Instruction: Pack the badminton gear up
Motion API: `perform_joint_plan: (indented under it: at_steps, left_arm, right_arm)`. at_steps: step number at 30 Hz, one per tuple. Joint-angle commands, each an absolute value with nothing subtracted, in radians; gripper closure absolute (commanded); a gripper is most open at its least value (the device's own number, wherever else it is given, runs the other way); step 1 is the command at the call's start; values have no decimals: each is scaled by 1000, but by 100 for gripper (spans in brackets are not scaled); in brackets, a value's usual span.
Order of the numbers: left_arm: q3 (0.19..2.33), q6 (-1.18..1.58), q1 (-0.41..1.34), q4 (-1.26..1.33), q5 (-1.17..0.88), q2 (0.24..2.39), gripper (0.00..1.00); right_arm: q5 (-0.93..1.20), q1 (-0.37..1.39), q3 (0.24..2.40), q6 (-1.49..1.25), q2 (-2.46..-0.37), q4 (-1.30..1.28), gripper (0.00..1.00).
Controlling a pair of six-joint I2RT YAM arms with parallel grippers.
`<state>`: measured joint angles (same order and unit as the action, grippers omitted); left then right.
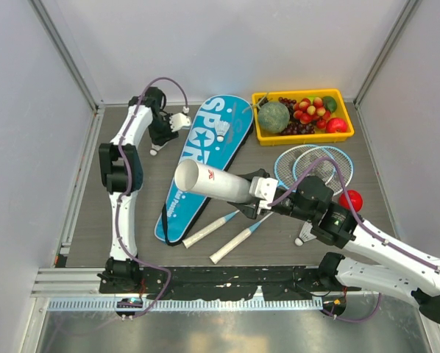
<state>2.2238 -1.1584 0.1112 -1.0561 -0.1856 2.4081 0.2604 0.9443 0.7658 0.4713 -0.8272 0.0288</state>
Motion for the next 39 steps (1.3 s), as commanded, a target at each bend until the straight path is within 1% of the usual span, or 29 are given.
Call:
perform_joint_plan:
  at_steps: [1, 5, 8, 11, 12, 14, 15, 18, 21, 26, 30, 32, 33, 35, 36, 39]
  left_arm:
    - [2283, -1180, 117, -1074, -150, 2395, 51]
    - [2255, -1158, 117, -1106, -106, 2367, 59]
    - [2195, -1132, 114, -1114, -101, 2320, 73]
    - [2148, -1100, 109, -1134, -124, 2273, 80]
    - [2138, -1094, 107, -1141, -129, 2261, 83]
    - [2134, -1079, 104, -1164, -144, 2247, 96]
    - [2141, -1063, 101, -1172, -162, 2241, 100]
    - [2177, -990, 89, -1192, -219, 2221, 100]
    - [2168, -901, 74, -1180, -297, 2180, 100]
    - [2051, -743, 67, -1065, -339, 2071, 100]
    - [1951, -663, 66, -1002, -388, 1979, 100]
    - [1898, -689, 74, -925, -330, 1931, 100]
    - [1866, -721, 77, -881, -321, 1915, 92]
    - [1856, -884, 86, -899, -368, 1905, 68]
    - [1876, -949, 100, -948, -382, 1913, 62]
    - [1936, -1049, 123, -1012, -329, 1950, 60]
  right_arm:
    - [282, 943, 824, 491, -813, 115, 68]
    - [282, 943, 822, 495, -805, 124, 69]
    - [281, 943, 818, 497, -799, 130, 68]
    - [285, 943, 815, 494, -789, 135, 68]
    - [285, 943, 812, 491, -782, 137, 69]
    - [288, 945, 807, 482, -773, 140, 69]
    - [288, 945, 807, 476, -767, 141, 69]
    - [290, 946, 799, 472, -753, 144, 69]
    - [288, 946, 787, 468, -742, 155, 69]
    - [275, 948, 753, 463, -735, 201, 69]
    - [187, 948, 749, 434, -768, 183, 71]
    - [175, 948, 742, 408, -769, 181, 71]
    - [176, 950, 732, 397, -758, 190, 71]
    - [186, 950, 712, 382, -736, 207, 70]
    - [189, 950, 698, 379, -730, 212, 69]
    - [193, 951, 699, 377, -718, 210, 69]
